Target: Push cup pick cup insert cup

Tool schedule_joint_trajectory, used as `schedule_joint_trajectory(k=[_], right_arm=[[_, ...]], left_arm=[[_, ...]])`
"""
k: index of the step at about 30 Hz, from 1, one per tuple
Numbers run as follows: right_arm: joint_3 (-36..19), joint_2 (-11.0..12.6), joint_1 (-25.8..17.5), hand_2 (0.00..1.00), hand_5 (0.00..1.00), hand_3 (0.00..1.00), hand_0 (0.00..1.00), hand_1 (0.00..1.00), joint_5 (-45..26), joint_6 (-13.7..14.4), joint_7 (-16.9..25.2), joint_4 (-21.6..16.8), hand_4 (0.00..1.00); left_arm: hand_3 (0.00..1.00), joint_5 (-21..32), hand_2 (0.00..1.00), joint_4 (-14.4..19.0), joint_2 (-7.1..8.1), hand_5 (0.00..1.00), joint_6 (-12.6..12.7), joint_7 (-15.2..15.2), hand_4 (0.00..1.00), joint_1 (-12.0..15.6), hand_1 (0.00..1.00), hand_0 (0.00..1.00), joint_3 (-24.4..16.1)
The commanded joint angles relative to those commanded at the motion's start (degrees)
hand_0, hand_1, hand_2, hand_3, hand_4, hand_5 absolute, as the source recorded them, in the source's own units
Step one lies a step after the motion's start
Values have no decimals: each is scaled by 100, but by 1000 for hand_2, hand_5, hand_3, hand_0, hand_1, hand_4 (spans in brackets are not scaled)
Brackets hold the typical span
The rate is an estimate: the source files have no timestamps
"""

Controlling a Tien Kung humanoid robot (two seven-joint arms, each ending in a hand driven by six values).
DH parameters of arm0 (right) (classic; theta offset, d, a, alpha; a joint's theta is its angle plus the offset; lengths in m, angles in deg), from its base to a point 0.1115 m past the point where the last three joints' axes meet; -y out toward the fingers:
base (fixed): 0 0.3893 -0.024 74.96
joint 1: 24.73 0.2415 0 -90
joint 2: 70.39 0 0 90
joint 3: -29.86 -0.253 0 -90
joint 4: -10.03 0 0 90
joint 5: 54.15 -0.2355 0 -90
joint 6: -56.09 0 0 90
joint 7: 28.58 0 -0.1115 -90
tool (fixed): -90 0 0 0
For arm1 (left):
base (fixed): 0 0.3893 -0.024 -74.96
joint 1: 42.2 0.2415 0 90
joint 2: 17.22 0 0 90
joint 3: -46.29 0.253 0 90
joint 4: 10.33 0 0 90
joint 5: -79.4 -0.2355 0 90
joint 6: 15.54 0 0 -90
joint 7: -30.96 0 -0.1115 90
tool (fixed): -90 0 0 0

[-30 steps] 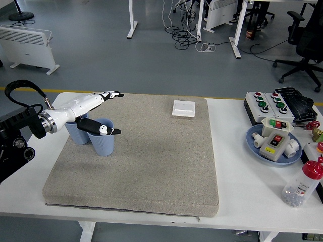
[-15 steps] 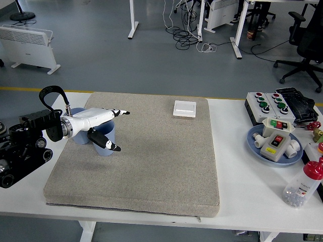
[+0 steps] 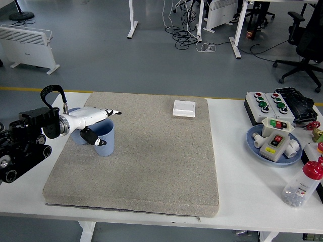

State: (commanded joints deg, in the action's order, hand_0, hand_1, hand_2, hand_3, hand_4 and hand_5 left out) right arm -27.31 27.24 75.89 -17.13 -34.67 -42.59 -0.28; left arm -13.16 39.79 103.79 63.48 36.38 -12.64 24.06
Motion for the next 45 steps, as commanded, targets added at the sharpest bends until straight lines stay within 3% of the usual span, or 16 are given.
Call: schedule_joint_trajectory(k=[16,17,22,23,28,29,34,35,45], right_arm=[[-7,2,5,717,561,620,775,715,7,-2,-5,0,287],[-7,1,4,717,560,619,775,715,7,-2,-5,0,286],[-9,2,3,717,560,619,775,715,4,-2,-3,0,286],[-10,2,3,717,560,620,774,715,5,-3,-3,0,286],[-4,0,3,717,560,620,774,715,-5,-2,-4,0,286],[-1,0,3,716,560,619,774,715,-9,-2,-3,0,286],[1,1,0,716,560,619,774,715,-13,-2,-4,0,286],[5,2,-2,716,560,619,775,715,-22,-2,-3,0,286],[-4,-1,-16,716,560,620,775,715,-21,2,-4,0,287]], left_arm=[[935,78,988,34,93,39,-225,-231,723,-12,900,898,38],[929,77,978,41,98,2,-233,-240,690,-6,865,767,41],[929,93,978,100,135,2,-273,-279,690,29,865,767,47],[915,95,921,105,138,2,-274,-280,669,32,782,608,48],[915,104,921,175,158,2,-265,-237,669,57,782,608,55],[851,108,831,194,163,2,-263,-222,603,61,684,493,55],[851,121,831,324,210,2,-270,-194,603,88,684,493,52],[799,119,756,388,228,2,-281,-203,511,101,635,492,47],[775,126,728,931,393,2,-402,-418,493,218,624,493,-144]])
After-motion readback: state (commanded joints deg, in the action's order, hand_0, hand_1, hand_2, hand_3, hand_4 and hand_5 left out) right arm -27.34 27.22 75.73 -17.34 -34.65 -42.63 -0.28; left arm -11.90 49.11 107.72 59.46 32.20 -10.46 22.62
